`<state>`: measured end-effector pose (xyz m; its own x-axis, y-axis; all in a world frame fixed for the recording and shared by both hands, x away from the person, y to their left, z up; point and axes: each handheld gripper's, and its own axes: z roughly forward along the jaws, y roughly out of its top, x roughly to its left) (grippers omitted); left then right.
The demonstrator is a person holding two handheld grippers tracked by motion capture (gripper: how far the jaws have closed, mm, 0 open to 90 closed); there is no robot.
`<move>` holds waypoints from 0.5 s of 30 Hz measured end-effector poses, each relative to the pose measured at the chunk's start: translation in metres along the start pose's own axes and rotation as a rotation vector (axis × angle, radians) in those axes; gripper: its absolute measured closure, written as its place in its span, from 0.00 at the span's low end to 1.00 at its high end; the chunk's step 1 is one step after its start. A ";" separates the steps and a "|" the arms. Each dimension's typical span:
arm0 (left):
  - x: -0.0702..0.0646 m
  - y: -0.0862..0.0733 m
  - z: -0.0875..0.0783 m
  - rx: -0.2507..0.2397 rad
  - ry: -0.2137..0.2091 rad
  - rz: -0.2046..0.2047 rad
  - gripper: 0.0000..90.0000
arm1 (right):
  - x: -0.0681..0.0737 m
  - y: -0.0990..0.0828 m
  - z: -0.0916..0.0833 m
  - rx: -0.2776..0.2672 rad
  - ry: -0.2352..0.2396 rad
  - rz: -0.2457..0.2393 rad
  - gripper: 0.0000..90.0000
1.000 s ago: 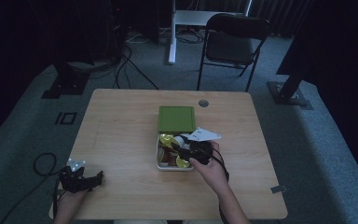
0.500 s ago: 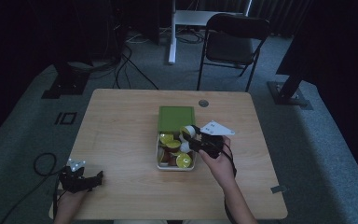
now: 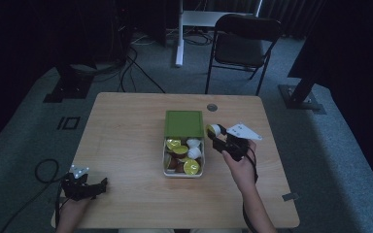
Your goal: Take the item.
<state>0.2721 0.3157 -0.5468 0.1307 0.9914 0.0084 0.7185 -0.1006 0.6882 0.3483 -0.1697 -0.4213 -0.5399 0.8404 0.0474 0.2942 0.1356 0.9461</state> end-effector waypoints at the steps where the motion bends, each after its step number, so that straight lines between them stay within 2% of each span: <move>1: 0.000 0.000 0.000 0.000 0.001 0.002 0.01 | -0.008 -0.002 -0.002 -0.008 -0.035 0.005 0.62; 7: 0.000 0.000 0.000 0.000 0.000 -0.001 0.01 | -0.026 -0.008 -0.005 0.000 -0.107 0.006 0.62; 12: 0.000 0.000 0.000 0.001 -0.001 0.000 0.01 | -0.038 -0.013 -0.007 -0.007 -0.140 0.025 0.62; 13: 0.000 0.000 0.000 0.001 -0.001 0.001 0.01 | -0.044 -0.015 -0.007 -0.008 -0.165 0.023 0.62; 15: 0.000 0.000 0.000 0.001 -0.001 0.000 0.01 | -0.049 -0.017 -0.006 -0.002 -0.180 0.025 0.62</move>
<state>0.2721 0.3157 -0.5467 0.1315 0.9913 0.0083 0.7195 -0.1012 0.6871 0.3653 -0.2161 -0.4379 -0.3828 0.9238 0.0127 0.3036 0.1128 0.9461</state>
